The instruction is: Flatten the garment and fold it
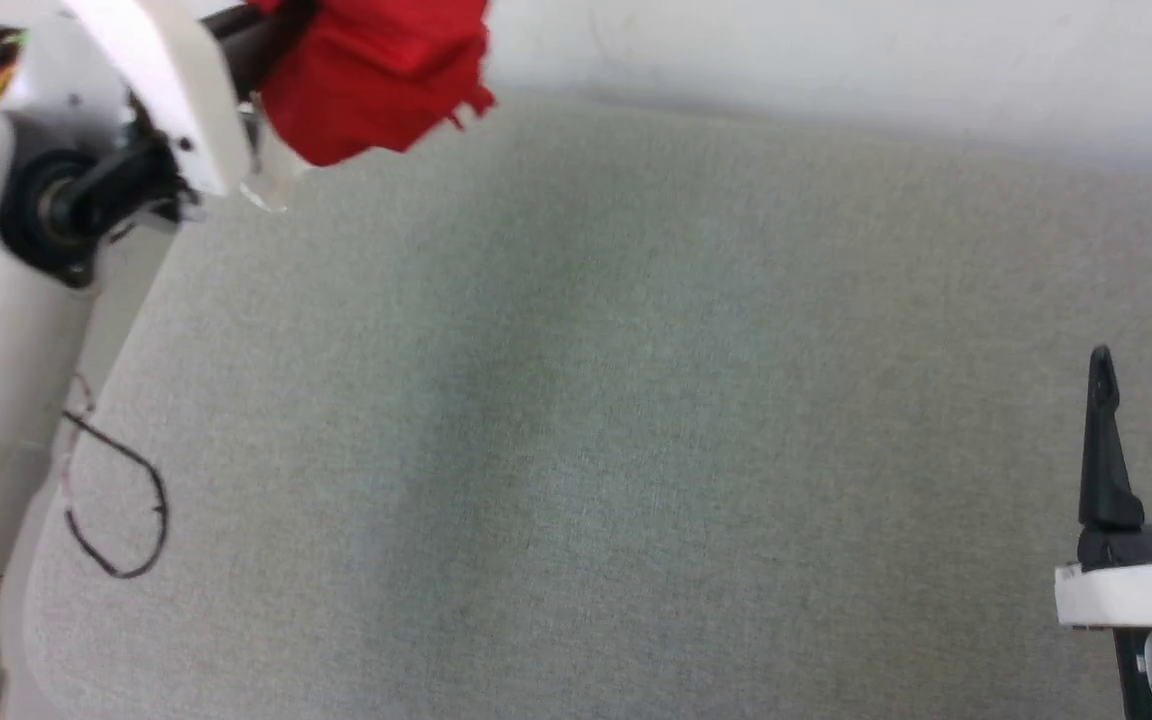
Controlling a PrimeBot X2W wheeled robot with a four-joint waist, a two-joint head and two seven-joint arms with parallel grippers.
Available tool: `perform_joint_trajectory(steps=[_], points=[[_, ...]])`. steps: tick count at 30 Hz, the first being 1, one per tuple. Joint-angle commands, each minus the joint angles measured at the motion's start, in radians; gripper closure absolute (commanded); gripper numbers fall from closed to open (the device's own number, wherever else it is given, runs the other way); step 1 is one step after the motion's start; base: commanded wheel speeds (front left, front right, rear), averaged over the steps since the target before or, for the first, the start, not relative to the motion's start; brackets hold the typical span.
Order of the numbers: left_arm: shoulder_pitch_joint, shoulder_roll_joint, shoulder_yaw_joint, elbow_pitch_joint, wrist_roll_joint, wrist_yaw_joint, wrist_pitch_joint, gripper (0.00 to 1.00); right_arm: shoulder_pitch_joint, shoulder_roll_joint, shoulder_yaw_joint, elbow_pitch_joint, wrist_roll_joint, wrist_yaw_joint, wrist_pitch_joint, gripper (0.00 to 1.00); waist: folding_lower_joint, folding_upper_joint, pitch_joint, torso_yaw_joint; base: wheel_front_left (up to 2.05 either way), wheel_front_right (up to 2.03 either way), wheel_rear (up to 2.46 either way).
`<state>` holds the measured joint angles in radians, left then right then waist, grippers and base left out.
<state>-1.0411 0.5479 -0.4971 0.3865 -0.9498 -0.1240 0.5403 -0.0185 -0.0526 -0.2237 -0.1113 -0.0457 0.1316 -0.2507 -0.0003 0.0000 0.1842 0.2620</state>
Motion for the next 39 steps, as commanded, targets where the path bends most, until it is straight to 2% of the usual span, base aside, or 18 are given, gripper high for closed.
perform_joint_trajectory(steps=[1, 8, 13, 21, 29, 34, 39], points=[[-0.017, -0.011, -0.009, -0.016, -0.007, -0.007, 0.003, 1.0, 0.013, 0.002, -0.004, 0.003, 0.009, -0.001, -0.008, 0.0, 0.0003, 0.0, -0.088, -0.023, 0.0, 0.0, 0.0], [-0.01, -0.065, -0.088, -0.146, -0.036, -0.007, 0.03, 1.0, 0.05, 0.002, -0.023, 0.014, 0.039, -0.001, -0.01, 0.0, 0.0003, 0.0, -0.155, -0.076, 0.0, 0.0, 0.0], [0.028, -0.129, -0.142, -0.212, -0.071, -0.007, 0.037, 1.0, 0.055, 0.002, -0.025, 0.004, 0.051, -0.001, -0.011, 0.0, 0.0003, 0.0, -0.177, -0.125, 0.0, 0.0, 0.0], [0.113, -0.233, -0.225, -0.232, -0.075, -0.007, -0.031, 1.0, 0.051, 0.002, -0.03, -0.013, 0.054, -0.001, -0.011, 0.0, 0.0003, 0.0, -0.159, -0.22, 0.0, 0.0, 0.0], [0.206, -0.298, -0.322, -0.105, 0.034, -0.006, -0.192, 1.0, 0.039, 0.002, -0.036, -0.04, 0.054, -0.001, -0.011, 0.0, 0.0003, 0.0, -0.098, -0.299, 0.0, 0.0, 0.0], [0.259, -0.339, -0.385, 0.05, 0.103, 0.0, -0.272, 1.0, 0.028, 0.002, -0.033, -0.043, 0.056, -0.001, -0.011, 0.0, 0.0003, 0.0, -0.066, -0.325, 0.0, 0.0, 0.0], [0.311, -0.392, -0.454, 0.234, 0.145, 0.018, -0.287, 1.0, 0.015, 0.002, -0.033, -0.041, 0.059, -0.001, -0.011, 0.0, 0.0003, 0.0, -0.042, -0.335, 0.0, 0.0, 0.0]])
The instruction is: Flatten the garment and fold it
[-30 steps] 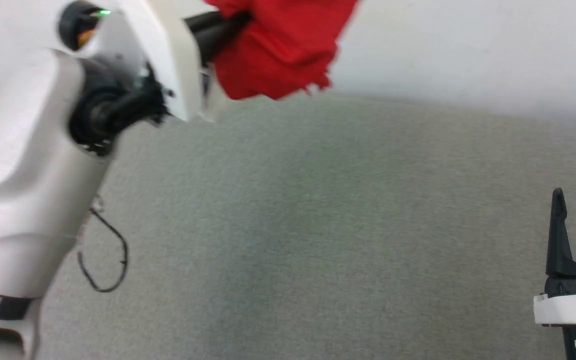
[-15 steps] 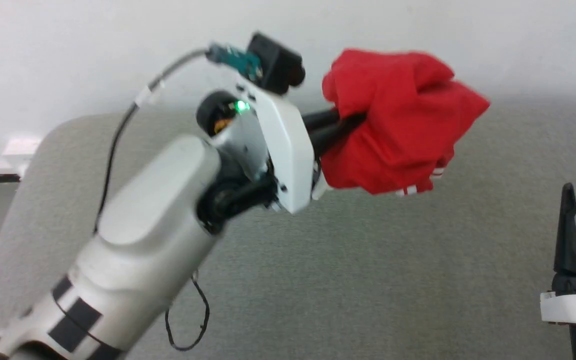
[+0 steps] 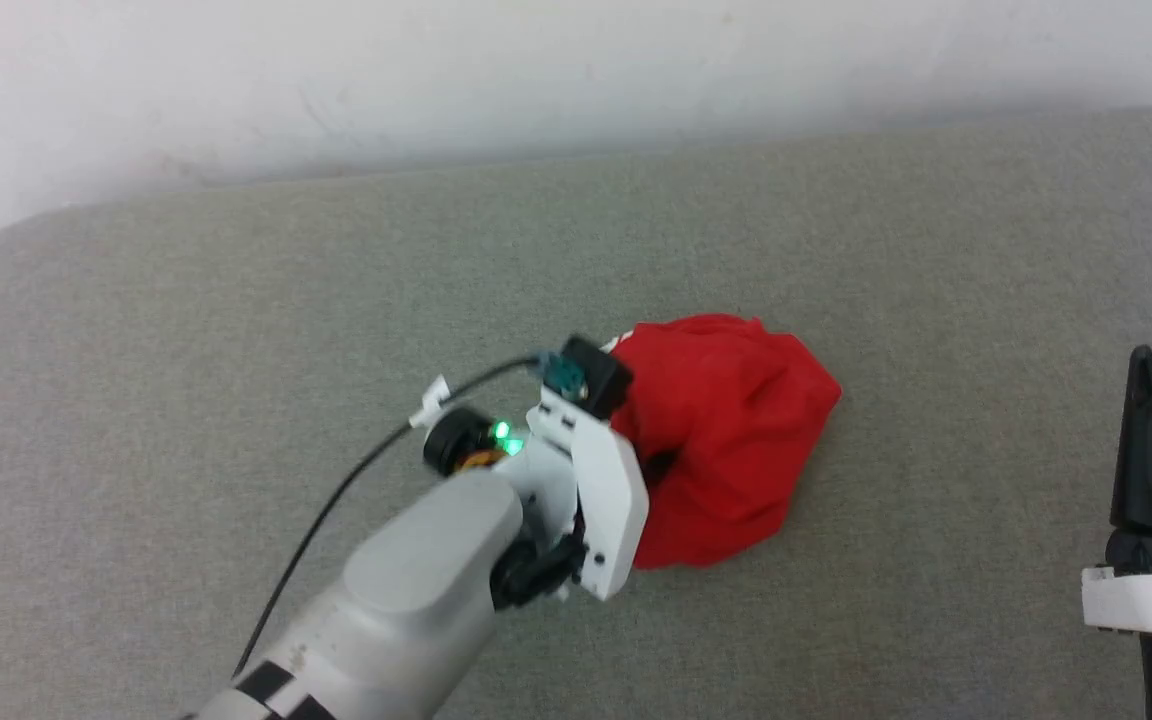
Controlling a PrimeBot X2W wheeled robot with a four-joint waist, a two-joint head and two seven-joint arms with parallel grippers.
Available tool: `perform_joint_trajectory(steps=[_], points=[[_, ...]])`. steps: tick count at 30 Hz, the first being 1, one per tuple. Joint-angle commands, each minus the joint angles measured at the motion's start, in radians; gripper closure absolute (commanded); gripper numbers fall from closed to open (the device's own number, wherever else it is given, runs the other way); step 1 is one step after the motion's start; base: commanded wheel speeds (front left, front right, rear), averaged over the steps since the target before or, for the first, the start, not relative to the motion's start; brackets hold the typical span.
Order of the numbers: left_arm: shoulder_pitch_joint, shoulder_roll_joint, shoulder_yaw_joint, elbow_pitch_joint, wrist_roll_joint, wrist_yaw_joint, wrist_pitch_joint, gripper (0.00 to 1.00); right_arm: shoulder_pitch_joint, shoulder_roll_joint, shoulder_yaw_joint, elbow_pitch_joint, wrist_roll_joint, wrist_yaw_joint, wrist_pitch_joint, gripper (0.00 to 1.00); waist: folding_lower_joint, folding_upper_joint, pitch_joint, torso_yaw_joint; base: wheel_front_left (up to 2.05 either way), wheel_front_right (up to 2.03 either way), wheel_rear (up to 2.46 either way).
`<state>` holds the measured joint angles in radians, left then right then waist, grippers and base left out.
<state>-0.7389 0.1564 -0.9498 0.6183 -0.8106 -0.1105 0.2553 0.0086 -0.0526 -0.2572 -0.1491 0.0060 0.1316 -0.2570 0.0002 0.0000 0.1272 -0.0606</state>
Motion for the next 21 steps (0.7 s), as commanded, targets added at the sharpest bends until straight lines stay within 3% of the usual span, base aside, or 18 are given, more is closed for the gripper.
perform_joint_trajectory(steps=[1, 5, 6, 7, 8, 16, 21], points=[[0.017, -0.011, -0.012, 0.042, 0.012, 0.013, 0.0, 1.0, -0.015, 0.002, 0.002, -0.002, 0.007, -0.001, -0.005, 0.0, -0.0002, 0.0, 0.018, -0.014, 0.0, 0.0, 0.0], [0.015, -0.047, -0.03, 0.156, 0.022, 0.028, -0.009, 1.0, -0.029, 0.002, 0.006, 0.002, 0.007, -0.001, -0.005, 0.0, -0.0002, 0.0, 0.03, -0.009, 0.0, 0.0, 0.0], [0.007, -0.056, -0.028, 0.17, 0.021, 0.028, -0.019, 0.83, -0.031, 0.002, 0.003, 0.001, 0.007, -0.001, -0.005, 0.0, -0.0002, 0.0, 0.032, -0.002, 0.0, 0.0, 0.0], [-0.003, -0.063, -0.028, 0.182, 0.022, 0.026, -0.027, 0.51, -0.031, 0.002, 0.0, 0.002, 0.006, -0.001, -0.005, 0.0, -0.0002, 0.0, 0.033, 0.006, 0.0, 0.0, 0.0], [-0.013, -0.069, -0.026, 0.192, 0.019, 0.024, -0.035, 0.0, -0.031, 0.002, -0.001, 0.004, 0.005, -0.001, -0.005, 0.0, -0.0002, 0.0, 0.032, 0.014, 0.0, 0.0, 0.0], [-0.061, -0.089, -0.021, 0.19, -0.001, 0.001, -0.09, 0.0, -0.016, 0.002, -0.011, 0.018, 0.012, -0.001, -0.005, 0.0, -0.0002, 0.0, -0.015, 0.084, 0.0, 0.0, 0.0], [-0.048, -0.057, 0.016, 0.116, -0.017, 0.006, -0.174, 0.0, -0.002, 0.002, -0.009, 0.024, 0.018, -0.001, -0.005, 0.0, -0.0002, 0.0, -0.053, 0.117, 0.0, 0.0, 0.0]])
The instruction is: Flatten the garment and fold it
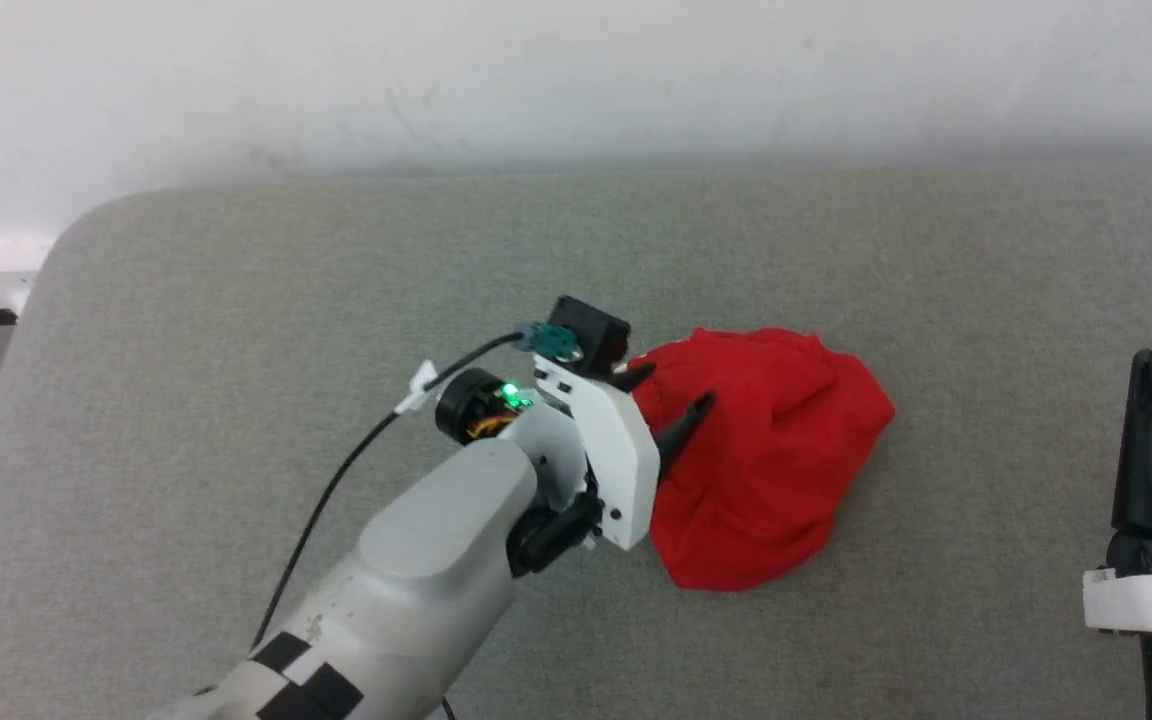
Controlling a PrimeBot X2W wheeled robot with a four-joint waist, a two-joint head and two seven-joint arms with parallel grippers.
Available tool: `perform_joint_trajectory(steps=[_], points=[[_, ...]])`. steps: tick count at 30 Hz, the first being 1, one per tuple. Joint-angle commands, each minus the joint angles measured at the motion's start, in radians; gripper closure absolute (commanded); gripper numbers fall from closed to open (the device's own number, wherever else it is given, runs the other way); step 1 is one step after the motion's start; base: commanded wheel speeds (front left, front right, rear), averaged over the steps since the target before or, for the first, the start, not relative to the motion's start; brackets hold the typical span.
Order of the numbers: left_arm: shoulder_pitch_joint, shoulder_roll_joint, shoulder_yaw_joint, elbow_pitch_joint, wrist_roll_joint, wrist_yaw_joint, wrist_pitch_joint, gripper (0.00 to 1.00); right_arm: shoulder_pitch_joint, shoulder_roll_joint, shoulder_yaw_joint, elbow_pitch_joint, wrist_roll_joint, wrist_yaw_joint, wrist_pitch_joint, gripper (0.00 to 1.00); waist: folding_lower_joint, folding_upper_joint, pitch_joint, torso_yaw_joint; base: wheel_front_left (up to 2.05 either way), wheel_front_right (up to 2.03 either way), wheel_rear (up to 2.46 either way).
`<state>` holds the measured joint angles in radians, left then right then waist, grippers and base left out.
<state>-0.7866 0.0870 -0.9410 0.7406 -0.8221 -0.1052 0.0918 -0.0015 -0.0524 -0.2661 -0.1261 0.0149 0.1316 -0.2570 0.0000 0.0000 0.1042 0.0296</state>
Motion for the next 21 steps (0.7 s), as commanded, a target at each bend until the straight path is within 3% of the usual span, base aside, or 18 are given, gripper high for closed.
perform_joint_trajectory(steps=[1, 4, 9, 12, 15, 18, 21], points=[[0.01, 0.025, 0.022, -0.029, -0.009, 0.009, -0.037, 0.0, 0.011, 0.002, 0.0, 0.001, 0.011, -0.001, -0.005, 0.0, 0.0, 0.0, -0.037, 0.031, 0.0, 0.0, 0.0], [0.049, 0.075, 0.061, -0.105, 0.0, 0.058, -0.134, 0.0, 0.024, 0.002, 0.0, 0.0, 0.012, -0.001, -0.005, 0.0, 0.0, 0.0, -0.052, 0.04, 0.0, 0.0, 0.0], [0.18, 0.16, 0.182, -0.276, -0.008, 0.179, -0.321, 0.0, 0.039, 0.002, 0.011, -0.001, 0.014, -0.001, -0.005, 0.0, 0.0, 0.0, -0.067, 0.034, 0.0, 0.0, 0.0], [0.291, 0.207, 0.268, -0.415, 0.019, 0.253, -0.35, 0.0, 0.051, 0.002, 0.014, -0.004, 0.016, -0.001, -0.005, 0.0, 0.0, 0.0, -0.07, 0.03, 0.0, 0.0, 0.0], [0.419, 0.231, 0.401, -0.599, 0.113, 0.318, -0.353, 0.0, 0.063, 0.002, 0.016, -0.003, 0.02, -0.001, -0.005, 0.0, 0.0, 0.0, -0.068, 0.028, 0.0, 0.0, 0.0], [0.572, 0.228, 0.525, -0.763, 0.24, 0.352, -0.353, 0.0, 0.071, 0.002, 0.022, 0.0, 0.024, -0.001, -0.005, 0.0, 0.0, 0.0, -0.066, 0.024, 0.0, 0.0, 0.0], [0.71, 0.2, 0.623, -0.857, 0.325, 0.348, -0.353, 0.0, 0.08, 0.002, 0.026, 0.004, 0.026, -0.001, -0.005, 0.0, 0.0, 0.0, -0.066, 0.023, 0.0, 0.0, 0.0]])
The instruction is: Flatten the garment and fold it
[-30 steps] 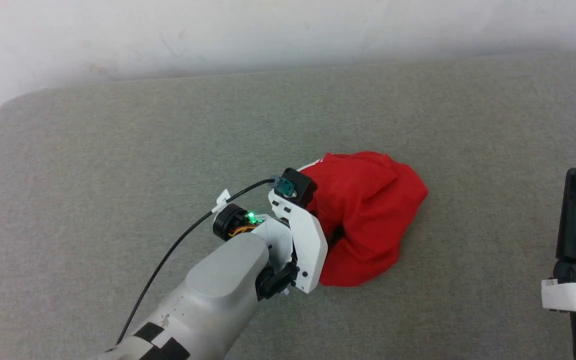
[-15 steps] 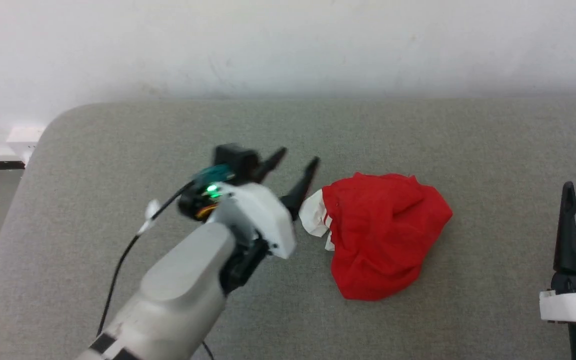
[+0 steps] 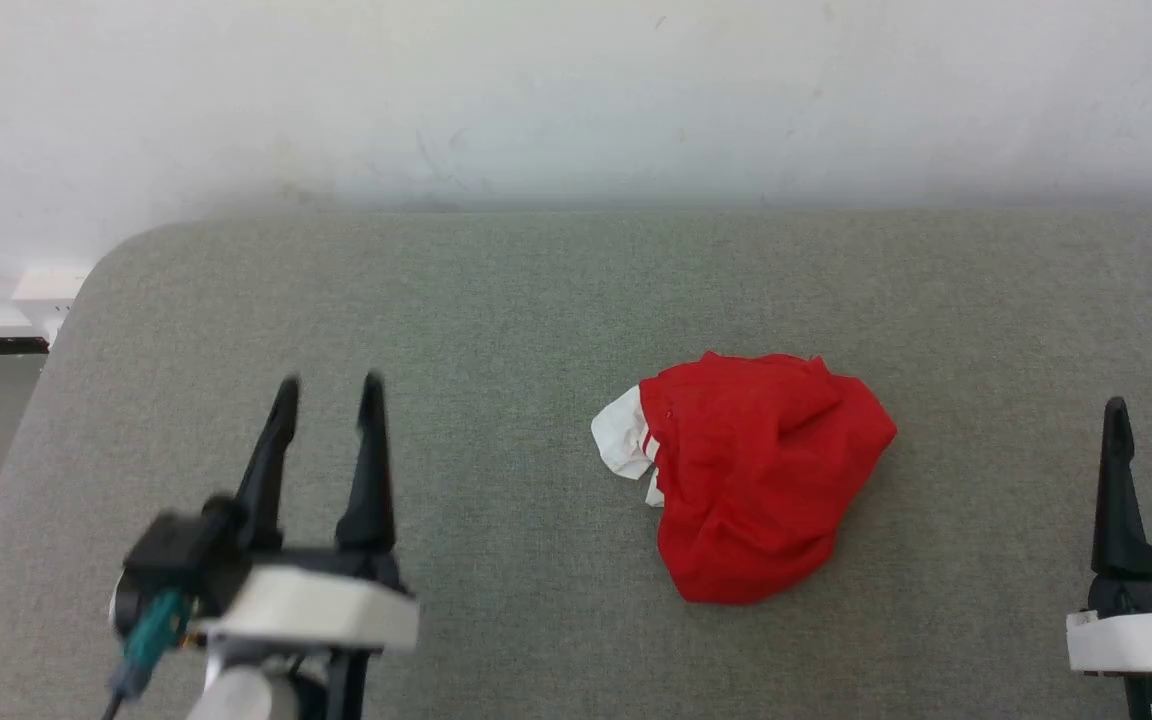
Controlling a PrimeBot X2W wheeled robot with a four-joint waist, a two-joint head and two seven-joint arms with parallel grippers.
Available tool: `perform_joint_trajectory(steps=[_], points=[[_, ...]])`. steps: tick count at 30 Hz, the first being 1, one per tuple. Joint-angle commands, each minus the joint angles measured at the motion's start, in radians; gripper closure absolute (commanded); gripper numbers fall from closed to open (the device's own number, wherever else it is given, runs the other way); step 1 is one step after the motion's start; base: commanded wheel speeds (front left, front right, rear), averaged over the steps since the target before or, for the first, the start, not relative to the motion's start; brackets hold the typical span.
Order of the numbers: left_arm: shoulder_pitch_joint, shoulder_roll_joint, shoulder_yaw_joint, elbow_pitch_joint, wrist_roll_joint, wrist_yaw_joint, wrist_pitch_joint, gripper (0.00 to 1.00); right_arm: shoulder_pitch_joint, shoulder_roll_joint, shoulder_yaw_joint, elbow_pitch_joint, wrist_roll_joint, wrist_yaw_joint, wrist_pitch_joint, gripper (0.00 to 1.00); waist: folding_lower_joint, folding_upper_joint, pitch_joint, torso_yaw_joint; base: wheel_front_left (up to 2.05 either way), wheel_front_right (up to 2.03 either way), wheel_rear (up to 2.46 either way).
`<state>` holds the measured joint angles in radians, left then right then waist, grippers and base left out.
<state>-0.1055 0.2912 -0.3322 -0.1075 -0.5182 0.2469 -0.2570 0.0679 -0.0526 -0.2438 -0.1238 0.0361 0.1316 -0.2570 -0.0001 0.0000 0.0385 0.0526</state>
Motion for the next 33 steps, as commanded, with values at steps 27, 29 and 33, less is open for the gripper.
perform_joint_trajectory(steps=[27, 29, 33], points=[[0.218, -0.22, 0.248, 0.026, 0.223, -0.241, -0.005, 0.0, -0.187, -0.146, 0.278, 0.114, 0.184, -0.001, 0.543, 0.0, 0.0001, 0.0, 0.039, 0.063, 0.0, 0.0, 0.0], [0.209, -0.226, 0.251, 0.035, 0.221, -0.249, -0.005, 0.0, -0.234, -0.198, 0.316, 0.118, 0.225, -0.001, 0.64, 0.0, 0.0001, 0.0, 0.054, 0.075, 0.0, 0.0, 0.0], [0.187, -0.235, 0.255, 0.048, 0.211, -0.262, -0.005, 0.0, -0.331, -0.284, 0.403, 0.134, 0.288, -0.001, 0.781, 0.0, 0.0001, 0.0, 0.091, 0.097, 0.0, 0.0, 0.0]])
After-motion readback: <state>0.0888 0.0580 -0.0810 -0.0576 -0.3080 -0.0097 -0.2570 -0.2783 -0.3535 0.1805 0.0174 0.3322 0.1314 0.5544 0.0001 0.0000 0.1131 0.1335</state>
